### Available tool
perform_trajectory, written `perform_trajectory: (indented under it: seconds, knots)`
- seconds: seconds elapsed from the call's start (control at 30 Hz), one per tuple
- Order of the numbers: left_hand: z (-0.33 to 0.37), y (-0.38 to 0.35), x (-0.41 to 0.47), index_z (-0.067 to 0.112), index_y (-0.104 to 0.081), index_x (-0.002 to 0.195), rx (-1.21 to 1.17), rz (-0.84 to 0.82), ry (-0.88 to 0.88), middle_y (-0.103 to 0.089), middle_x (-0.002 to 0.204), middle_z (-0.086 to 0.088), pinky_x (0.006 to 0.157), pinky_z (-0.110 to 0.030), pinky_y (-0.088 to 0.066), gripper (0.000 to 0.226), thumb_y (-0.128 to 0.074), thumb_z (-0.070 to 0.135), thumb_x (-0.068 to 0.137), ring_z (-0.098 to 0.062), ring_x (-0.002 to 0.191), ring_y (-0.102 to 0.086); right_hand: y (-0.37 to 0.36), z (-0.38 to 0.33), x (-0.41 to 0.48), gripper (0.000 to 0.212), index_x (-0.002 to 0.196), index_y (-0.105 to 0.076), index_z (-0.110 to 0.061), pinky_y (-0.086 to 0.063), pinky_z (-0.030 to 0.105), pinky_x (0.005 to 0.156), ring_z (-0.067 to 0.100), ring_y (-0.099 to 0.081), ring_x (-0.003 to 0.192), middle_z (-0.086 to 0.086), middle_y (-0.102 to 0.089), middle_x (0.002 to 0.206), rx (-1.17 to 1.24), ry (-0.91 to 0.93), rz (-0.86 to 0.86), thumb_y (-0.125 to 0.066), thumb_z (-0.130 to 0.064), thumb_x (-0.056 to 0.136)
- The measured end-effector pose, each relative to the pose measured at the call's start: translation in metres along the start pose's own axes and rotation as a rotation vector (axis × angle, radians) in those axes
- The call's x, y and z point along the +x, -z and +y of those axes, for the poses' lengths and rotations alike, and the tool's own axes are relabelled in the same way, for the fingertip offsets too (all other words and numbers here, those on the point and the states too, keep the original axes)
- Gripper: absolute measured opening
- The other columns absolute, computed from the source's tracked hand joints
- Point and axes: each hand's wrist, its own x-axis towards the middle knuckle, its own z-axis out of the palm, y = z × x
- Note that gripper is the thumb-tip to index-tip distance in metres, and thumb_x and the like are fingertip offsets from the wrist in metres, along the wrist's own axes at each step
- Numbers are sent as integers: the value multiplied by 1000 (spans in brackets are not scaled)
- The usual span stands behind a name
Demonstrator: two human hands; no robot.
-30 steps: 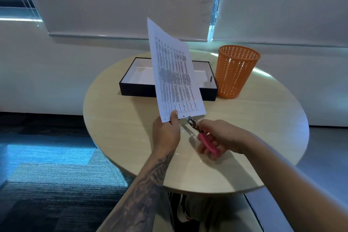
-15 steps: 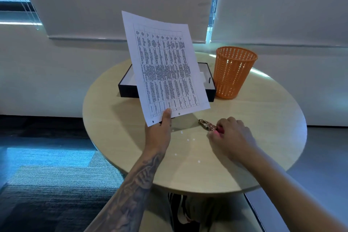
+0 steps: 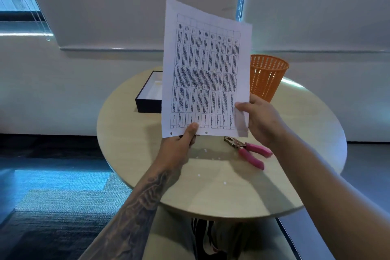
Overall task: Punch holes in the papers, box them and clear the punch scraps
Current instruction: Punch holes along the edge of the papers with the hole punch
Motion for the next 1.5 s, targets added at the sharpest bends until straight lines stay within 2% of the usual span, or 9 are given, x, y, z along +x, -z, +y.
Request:
perform_trajectory:
  seconds: [0.17, 0.27, 0.53, 0.63, 0.77, 0.97, 1.13, 1.27, 1.5]
  knots:
    - [6, -1, -5, 15, -74, 85, -74, 41, 9, -74, 74, -4, 71, -30, -58, 25, -64, 34, 96, -15, 68, -67, -12, -4, -1, 36, 132, -60, -1, -54, 53, 101, 34, -69, 118, 18, -72, 126, 186, 25, -35, -50, 7, 99]
    - [7, -13, -10, 9, -78, 77, -142, 23, 60, -76, 74, -13, 79, -40, -57, 32, -68, 36, 93, -22, 71, -70, -19, -4, -4, 37, 134, -58, 1, -54, 53, 101, 34, -69, 117, 19, -72, 126, 240, 20, -53, -50, 7, 99]
    - [9, -33, -15, 0, -76, 86, -59, -45, 136, -72, 71, -4, 60, -11, -51, 39, -66, 37, 95, -7, 61, -63, -38, -3, -11, 29, 125, -64, -3, -60, 49, 90, 34, -73, 107, 20, -74, 119, 176, 24, -108, -52, 5, 99]
    - [7, -34, -15, -9, -70, 85, -4, -76, 84, -64, 69, -6, 55, -8, -45, 45, -61, 33, 99, -8, 57, -56, -39, -3, -11, 29, 125, -64, -2, -61, 47, 88, 29, -74, 104, 16, -76, 116, 140, 14, -120, -54, 3, 99]
    - [3, -32, -14, 0, -70, 74, 51, -69, 110, -60, 64, -2, 49, -8, -39, 47, -61, 41, 97, -4, 50, -50, -38, 0, -8, 27, 124, -65, -4, -60, 43, 88, 27, -74, 105, 13, -77, 115, 115, -4, -142, -53, 0, 101]
    - [3, -29, -9, 15, -67, 65, -63, 41, 219, -62, 61, 6, 60, -28, -44, 43, -67, 51, 90, -12, 61, -53, -11, 15, -10, 35, 122, -67, -15, -55, 39, 87, 20, -68, 104, -2, -71, 110, -537, 83, -57, -56, -41, 101]
    - [0, -24, -1, -2, -67, 82, -39, 93, 128, -61, 72, -2, 56, -22, -46, 50, -61, 45, 96, -10, 62, -53, 22, 44, -20, 65, 127, -64, -22, -50, 41, 91, 23, -57, 116, 0, -60, 126, -1339, -16, -19, -53, -72, 88]
    - [-4, -25, 5, 2, -68, 87, -54, 112, 116, -61, 76, -2, 57, -25, -46, 41, -61, 41, 97, -11, 66, -56, 31, 54, -31, 61, 121, -59, -27, -46, 35, 79, 23, -52, 108, 0, -56, 115, -1497, -53, -56, -58, -73, 81]
    - [-7, -28, 10, 3, -68, 90, -73, 144, 94, -60, 77, -5, 45, -14, -44, 35, -60, 36, 99, -8, 61, -56, 33, 52, -34, 36, 106, -66, -28, -52, 36, 75, 20, -58, 90, -2, -59, 99, -1372, -10, 1, -66, -55, 83]
